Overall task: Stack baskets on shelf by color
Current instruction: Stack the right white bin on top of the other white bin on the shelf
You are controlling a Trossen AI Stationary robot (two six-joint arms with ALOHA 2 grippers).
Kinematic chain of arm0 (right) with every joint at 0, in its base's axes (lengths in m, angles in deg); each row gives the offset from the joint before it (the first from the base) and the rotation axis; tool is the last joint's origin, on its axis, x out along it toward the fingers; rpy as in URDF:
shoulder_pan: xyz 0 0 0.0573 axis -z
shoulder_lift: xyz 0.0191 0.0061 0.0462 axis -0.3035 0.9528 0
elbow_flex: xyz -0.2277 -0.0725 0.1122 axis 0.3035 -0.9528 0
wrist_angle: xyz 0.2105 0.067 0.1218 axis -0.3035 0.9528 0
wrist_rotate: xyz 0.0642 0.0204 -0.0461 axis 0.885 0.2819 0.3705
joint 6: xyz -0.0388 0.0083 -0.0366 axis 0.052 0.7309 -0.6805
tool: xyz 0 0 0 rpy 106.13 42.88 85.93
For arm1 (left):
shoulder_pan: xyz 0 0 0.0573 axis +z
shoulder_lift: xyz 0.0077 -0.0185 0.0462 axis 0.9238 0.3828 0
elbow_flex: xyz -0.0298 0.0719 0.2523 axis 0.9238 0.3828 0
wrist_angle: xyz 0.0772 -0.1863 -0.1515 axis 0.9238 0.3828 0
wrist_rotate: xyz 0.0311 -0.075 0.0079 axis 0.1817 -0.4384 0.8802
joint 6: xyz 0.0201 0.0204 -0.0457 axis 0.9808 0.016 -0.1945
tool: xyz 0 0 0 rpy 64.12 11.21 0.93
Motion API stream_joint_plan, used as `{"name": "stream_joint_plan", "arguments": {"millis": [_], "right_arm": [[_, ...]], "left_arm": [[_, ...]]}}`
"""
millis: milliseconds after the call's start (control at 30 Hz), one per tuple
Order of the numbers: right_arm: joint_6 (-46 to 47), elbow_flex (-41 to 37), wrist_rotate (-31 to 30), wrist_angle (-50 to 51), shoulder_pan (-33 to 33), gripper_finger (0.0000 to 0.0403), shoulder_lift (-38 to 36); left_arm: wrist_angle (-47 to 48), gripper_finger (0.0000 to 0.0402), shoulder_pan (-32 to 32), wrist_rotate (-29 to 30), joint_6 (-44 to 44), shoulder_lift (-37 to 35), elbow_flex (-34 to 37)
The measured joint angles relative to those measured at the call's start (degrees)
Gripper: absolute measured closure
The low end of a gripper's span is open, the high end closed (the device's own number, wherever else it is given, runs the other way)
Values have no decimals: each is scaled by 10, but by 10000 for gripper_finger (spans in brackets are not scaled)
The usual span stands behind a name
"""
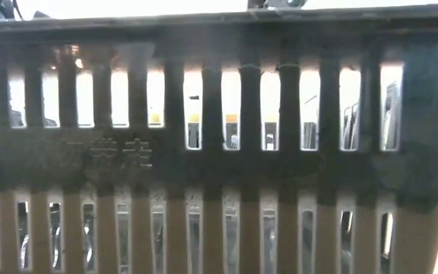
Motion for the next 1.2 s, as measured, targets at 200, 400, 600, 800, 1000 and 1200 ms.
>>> {"name": "stream_joint_plan", "arguments": {"millis": [200, 400, 600, 800, 1000, 1200], "right_arm": [[10, 0, 0, -50, -1, 380, 20], [7, 0, 0, -41, -2, 354, 27], [-34, 0, 4, 19, -4, 327, 27], [-81, 0, 46, 40, -5, 340, 26], [-147, -15, 47, 51, -5, 371, 25], [-258, -40, 54, 44, -4, 397, 23]], "left_arm": [[0, 366, 0, 0, 0, 0, 0], [10, 366, 0, 0, -4, 0, 0], [29, 366, 0, 0, -20, 0, 0], [31, 366, 0, 0, -32, 0, 0], [31, 366, 0, 0, -34, 0, 0], [31, 366, 0, 0, -34, 0, 0]]}}
